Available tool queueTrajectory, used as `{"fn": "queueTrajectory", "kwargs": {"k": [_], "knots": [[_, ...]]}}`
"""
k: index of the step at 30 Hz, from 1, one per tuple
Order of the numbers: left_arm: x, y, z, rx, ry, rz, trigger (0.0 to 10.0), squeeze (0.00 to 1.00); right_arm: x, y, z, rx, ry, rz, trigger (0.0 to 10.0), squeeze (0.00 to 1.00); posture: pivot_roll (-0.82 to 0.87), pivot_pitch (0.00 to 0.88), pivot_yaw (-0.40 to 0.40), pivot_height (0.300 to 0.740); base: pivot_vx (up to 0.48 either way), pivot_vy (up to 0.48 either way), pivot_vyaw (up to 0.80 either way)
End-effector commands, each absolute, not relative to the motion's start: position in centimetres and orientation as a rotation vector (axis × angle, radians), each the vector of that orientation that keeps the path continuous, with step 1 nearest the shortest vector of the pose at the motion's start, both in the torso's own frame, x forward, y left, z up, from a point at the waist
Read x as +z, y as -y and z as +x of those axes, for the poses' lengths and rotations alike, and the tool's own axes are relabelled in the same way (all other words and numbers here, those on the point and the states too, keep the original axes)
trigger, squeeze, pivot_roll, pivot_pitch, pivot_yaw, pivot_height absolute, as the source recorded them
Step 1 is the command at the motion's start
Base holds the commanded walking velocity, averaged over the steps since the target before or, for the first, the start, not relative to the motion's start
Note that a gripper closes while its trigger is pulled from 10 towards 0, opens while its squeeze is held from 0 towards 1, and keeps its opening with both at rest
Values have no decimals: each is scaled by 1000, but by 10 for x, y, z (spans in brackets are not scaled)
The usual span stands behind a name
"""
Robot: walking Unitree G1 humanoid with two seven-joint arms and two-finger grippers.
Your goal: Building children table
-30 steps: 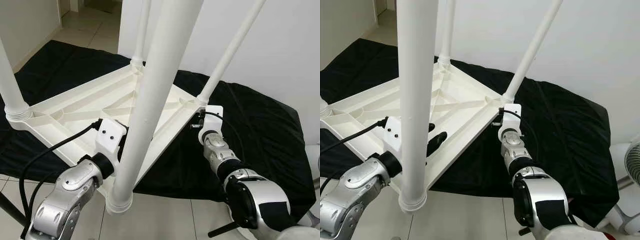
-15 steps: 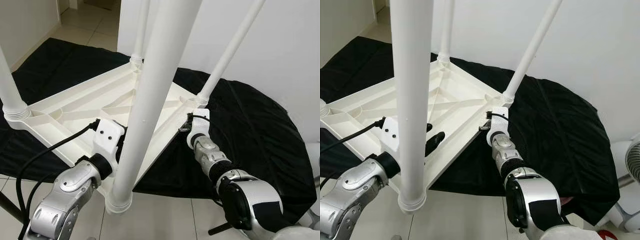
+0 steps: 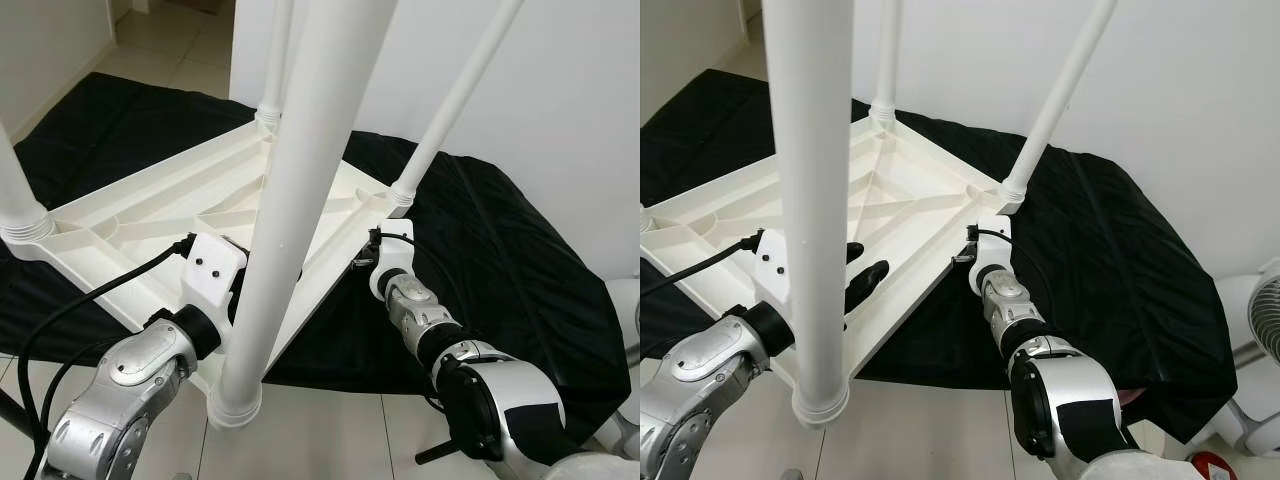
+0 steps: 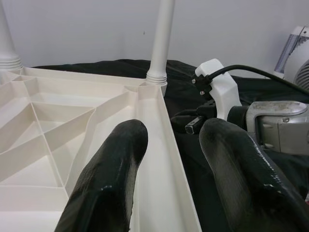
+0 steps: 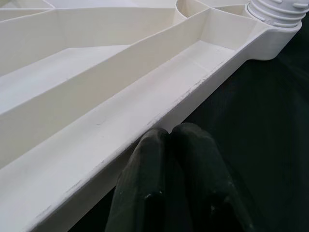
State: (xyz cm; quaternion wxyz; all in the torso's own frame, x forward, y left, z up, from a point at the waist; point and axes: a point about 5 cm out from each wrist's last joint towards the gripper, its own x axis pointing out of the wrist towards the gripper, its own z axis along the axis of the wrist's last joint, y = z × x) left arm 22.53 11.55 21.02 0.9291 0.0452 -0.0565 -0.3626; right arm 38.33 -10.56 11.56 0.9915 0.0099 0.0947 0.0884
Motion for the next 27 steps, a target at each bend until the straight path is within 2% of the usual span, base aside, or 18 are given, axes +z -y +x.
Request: {"fn": "queueTrajectory", "kwargs": {"k": [1, 10, 18, 22, 23, 27], "knots": [[210, -107, 219, -808, 107, 78, 10000, 0, 112, 100, 381, 230, -192, 8, 10000, 0, 167, 87, -223, 740, 0, 0, 0], [217, -95, 202, -933, 96, 52, 10000, 0, 132, 72, 384, 396, -101, 35, 10000, 0, 179, 91, -208, 740, 0, 0, 0], [220, -91, 197, -967, 95, 38, 10000, 0, 138, 56, 382, 450, -86, 41, 10000, 0, 185, 90, -200, 740, 0, 0, 0], [221, -90, 197, -968, 91, 37, 10000, 0, 138, 55, 382, 454, -86, 45, 10000, 0, 185, 90, -200, 740, 0, 0, 0], [221, -90, 198, -965, 88, 38, 10000, 0, 135, 60, 384, 381, -99, -9, 10000, 0, 187, 86, -199, 740, 0, 0, 0], [221, -90, 199, -954, 85, 40, 10000, 0, 132, 66, 384, 321, -104, -20, 10000, 0, 184, 85, -199, 740, 0, 0, 0]]}}
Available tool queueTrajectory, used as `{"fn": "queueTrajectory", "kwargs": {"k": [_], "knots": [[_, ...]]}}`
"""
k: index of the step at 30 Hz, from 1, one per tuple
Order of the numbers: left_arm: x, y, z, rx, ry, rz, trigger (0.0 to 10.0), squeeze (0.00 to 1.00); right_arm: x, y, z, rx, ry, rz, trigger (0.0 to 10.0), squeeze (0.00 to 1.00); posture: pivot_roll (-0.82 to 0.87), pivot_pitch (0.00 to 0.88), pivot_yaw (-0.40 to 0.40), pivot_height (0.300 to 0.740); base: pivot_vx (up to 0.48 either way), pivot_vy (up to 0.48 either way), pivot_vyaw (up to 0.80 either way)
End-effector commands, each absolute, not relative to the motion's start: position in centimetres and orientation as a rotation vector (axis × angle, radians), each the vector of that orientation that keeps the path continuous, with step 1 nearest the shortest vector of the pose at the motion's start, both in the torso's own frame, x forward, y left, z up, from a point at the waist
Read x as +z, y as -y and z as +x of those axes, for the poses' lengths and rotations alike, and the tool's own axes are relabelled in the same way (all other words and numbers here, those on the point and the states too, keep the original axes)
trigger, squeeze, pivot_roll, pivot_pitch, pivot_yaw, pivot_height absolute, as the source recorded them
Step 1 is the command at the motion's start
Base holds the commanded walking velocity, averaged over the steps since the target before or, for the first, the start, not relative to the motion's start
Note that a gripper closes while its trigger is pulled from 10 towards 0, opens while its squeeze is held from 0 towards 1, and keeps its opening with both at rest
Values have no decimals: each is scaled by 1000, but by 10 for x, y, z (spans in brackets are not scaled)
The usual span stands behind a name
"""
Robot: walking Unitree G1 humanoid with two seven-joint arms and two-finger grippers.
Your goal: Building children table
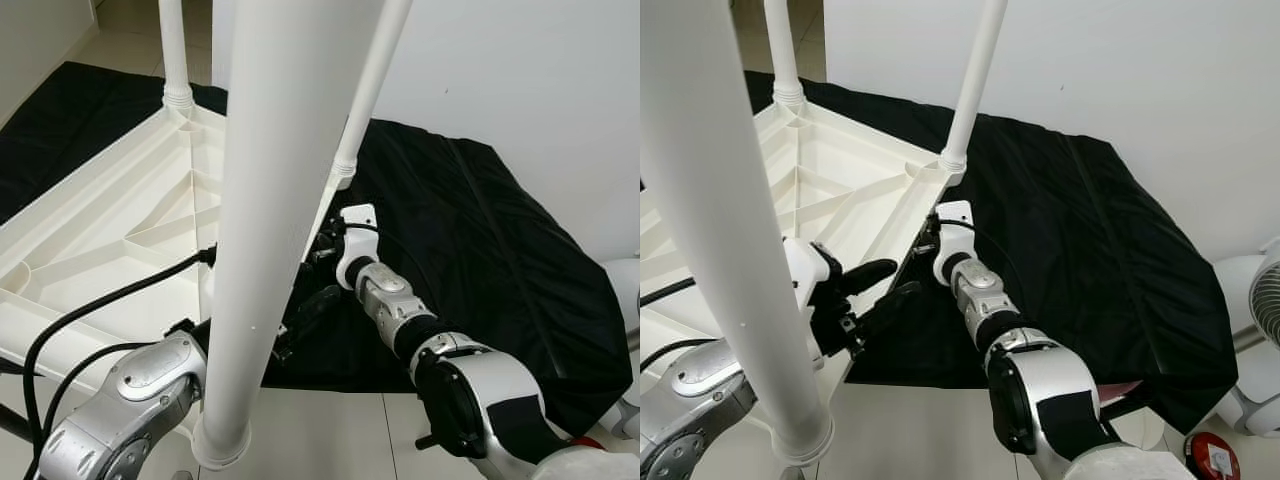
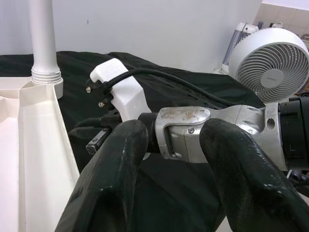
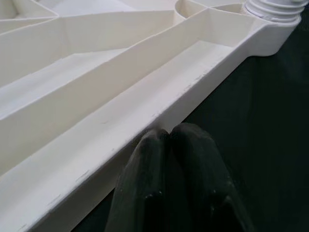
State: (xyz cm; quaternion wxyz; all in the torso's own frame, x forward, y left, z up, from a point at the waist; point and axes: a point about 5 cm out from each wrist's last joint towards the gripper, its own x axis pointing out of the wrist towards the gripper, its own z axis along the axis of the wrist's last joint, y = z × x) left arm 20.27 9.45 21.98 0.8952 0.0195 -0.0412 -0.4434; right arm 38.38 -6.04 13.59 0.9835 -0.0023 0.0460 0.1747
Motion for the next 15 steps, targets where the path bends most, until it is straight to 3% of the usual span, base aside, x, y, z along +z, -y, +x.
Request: {"fn": "queueTrajectory", "kwargs": {"k": [1, 8, 15], "knots": [[221, -90, 199, -954, 85, 40, 10000, 0, 132, 66, 384, 321, -104, -20, 10000, 0, 184, 85, -199, 740, 0, 0, 0], [219, -99, 214, -869, 83, 62, 10000, 0, 131, 97, 383, 170, -13, 11, 10000, 0, 163, 65, -199, 740, 0, 0, 0], [219, -105, 231, -801, 98, 85, 10000, 0, 137, 114, 378, 135, 109, 41, 10000, 0, 131, 28, -179, 740, 0, 0, 0]]}}
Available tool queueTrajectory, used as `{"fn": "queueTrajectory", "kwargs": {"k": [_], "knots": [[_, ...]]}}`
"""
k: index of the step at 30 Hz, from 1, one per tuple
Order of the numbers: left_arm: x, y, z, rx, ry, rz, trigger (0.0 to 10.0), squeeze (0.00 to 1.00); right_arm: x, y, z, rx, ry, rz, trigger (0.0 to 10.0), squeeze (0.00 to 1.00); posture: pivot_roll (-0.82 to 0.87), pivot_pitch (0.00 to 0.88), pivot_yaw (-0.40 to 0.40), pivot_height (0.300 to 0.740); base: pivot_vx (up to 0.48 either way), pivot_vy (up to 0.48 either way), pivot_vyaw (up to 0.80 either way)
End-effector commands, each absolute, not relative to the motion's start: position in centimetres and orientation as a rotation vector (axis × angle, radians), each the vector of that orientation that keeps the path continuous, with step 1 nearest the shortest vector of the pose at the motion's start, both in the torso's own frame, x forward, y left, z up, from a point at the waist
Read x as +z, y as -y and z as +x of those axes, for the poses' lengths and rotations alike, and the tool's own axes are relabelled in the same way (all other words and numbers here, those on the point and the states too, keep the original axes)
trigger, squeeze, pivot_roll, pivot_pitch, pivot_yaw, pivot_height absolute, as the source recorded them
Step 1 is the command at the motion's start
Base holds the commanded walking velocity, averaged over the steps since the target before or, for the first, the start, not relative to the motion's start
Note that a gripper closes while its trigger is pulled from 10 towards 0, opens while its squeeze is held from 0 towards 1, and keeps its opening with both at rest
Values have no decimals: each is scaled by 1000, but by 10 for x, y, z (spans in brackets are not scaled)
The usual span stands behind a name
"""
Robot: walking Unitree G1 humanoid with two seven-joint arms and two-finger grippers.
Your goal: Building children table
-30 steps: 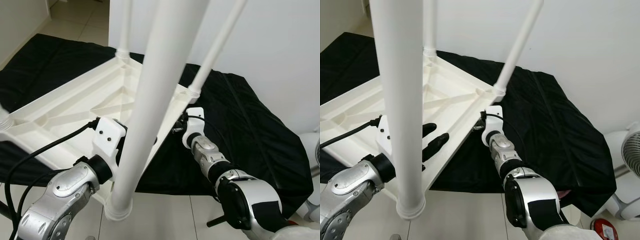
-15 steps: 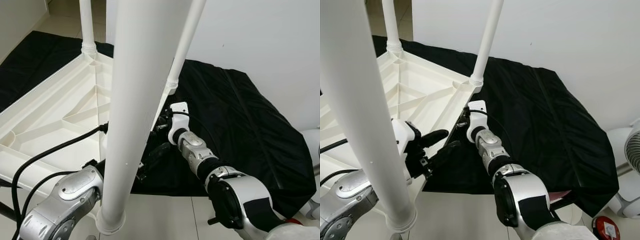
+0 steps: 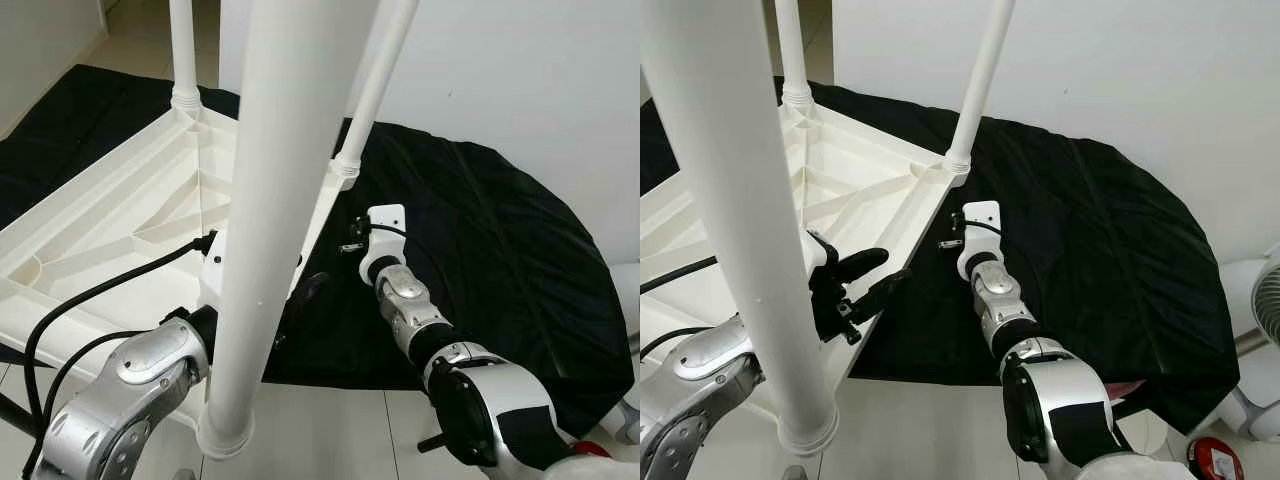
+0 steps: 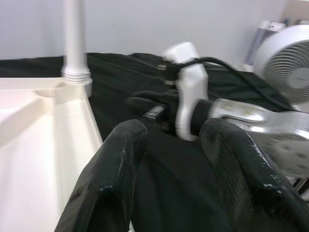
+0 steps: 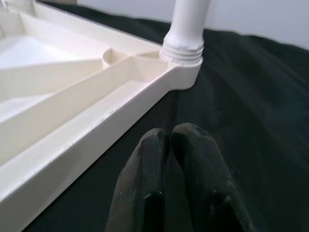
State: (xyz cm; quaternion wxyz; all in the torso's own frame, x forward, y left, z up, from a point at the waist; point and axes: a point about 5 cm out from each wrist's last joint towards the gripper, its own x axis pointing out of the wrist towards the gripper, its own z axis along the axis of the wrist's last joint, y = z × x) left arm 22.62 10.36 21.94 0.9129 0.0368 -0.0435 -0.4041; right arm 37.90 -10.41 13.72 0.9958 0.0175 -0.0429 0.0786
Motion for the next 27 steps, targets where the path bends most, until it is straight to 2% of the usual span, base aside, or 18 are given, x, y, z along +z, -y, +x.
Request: {"fn": "queueTrajectory", "kwargs": {"k": [1, 13, 17, 19, 22, 27], "knots": [[219, -105, 231, -801, 98, 85, 10000, 0, 137, 114, 378, 135, 109, 41, 10000, 0, 131, 28, -179, 740, 0, 0, 0], [214, -134, 269, -635, 88, 102, 10000, 0, 158, 126, 347, 118, 314, 40, 10000, 0, 93, 0, -149, 740, 0, 0, 0], [213, -140, 273, -613, 86, 123, 10000, 0, 163, 128, 342, 116, 334, 45, 10000, 0, 90, 0, -148, 740, 0, 0, 0], [212, -154, 277, -578, 83, 153, 10000, 0, 163, 133, 332, 107, 341, 46, 10000, 0, 89, 0, -145, 740, 0, 0, 0], [212, -156, 277, -573, 82, 156, 10000, 0, 163, 133, 331, 107, 342, 46, 10000, 0, 89, 0, -145, 740, 0, 0, 0], [208, -183, 279, -537, 52, 226, 10000, 0, 155, 132, 319, 125, 311, 39, 10000, 0, 96, 0, -148, 740, 0, 0, 0]]}}
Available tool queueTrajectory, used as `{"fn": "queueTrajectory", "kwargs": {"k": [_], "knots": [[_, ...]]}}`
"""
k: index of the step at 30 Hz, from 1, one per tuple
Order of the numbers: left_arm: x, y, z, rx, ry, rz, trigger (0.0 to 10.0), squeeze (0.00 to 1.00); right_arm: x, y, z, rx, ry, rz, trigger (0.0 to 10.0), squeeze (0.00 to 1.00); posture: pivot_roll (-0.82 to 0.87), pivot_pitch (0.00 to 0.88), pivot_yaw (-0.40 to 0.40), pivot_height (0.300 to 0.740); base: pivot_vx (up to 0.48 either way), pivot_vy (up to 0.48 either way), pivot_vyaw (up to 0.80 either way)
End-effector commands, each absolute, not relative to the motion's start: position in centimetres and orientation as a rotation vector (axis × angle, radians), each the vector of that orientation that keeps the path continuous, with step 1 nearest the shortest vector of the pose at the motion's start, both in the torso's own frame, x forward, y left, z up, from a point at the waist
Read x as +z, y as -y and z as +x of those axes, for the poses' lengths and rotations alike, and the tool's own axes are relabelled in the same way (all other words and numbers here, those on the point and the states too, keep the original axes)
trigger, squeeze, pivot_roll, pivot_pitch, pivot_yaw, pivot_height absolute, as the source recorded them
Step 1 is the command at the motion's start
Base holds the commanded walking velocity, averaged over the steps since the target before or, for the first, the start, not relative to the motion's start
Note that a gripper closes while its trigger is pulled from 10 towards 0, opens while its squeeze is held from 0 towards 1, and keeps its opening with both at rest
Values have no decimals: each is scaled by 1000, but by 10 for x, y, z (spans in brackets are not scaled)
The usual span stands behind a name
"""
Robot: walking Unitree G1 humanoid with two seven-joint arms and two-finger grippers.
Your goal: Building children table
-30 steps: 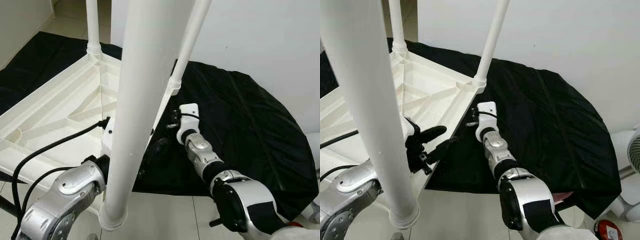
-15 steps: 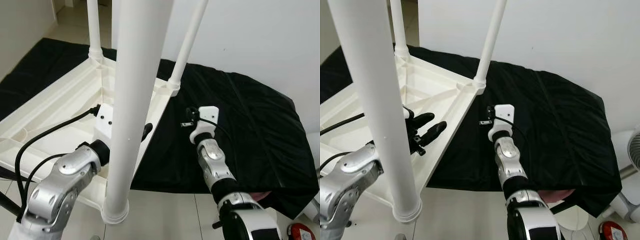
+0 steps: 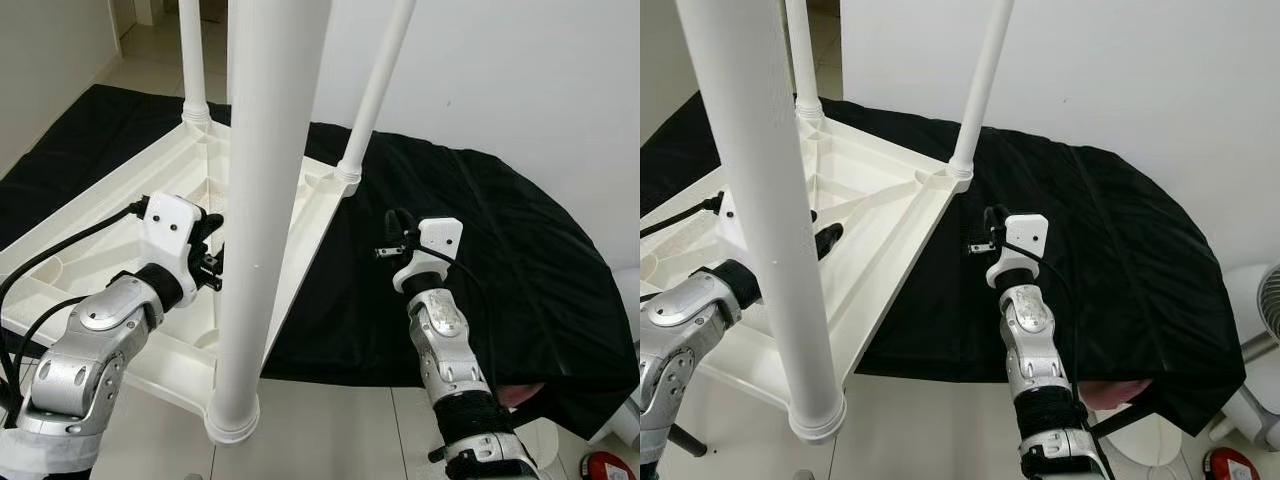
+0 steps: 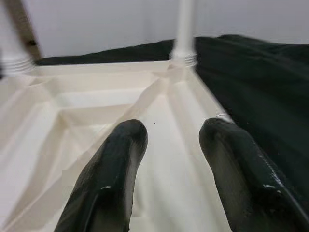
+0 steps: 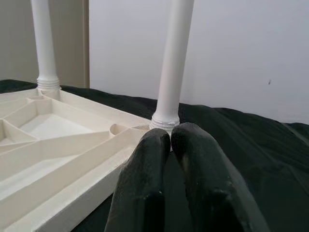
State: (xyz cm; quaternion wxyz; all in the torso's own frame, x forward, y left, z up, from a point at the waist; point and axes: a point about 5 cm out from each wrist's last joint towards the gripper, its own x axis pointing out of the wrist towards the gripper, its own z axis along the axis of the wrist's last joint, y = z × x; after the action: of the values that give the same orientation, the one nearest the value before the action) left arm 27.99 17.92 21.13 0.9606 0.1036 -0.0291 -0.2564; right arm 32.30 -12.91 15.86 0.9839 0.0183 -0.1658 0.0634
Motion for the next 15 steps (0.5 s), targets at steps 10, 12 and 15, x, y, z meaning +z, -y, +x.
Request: {"fn": "queueTrajectory", "kwargs": {"k": [10, 12, 15], "knots": [[185, -228, 258, -639, -128, 445, 10000, 0, 151, 136, 307, 132, 271, 13, 10000, 0, 104, 0, -149, 740, 0, 0, 0], [179, -233, 256, -647, -166, 486, 10000, 0, 151, 138, 306, 129, 265, 7, 10000, 0, 105, 0, -149, 740, 0, 0, 0], [175, -236, 254, -653, -192, 507, 10000, 0, 150, 140, 306, 127, 261, 2, 10000, 0, 105, 0, -151, 740, 0, 0, 0]]}}
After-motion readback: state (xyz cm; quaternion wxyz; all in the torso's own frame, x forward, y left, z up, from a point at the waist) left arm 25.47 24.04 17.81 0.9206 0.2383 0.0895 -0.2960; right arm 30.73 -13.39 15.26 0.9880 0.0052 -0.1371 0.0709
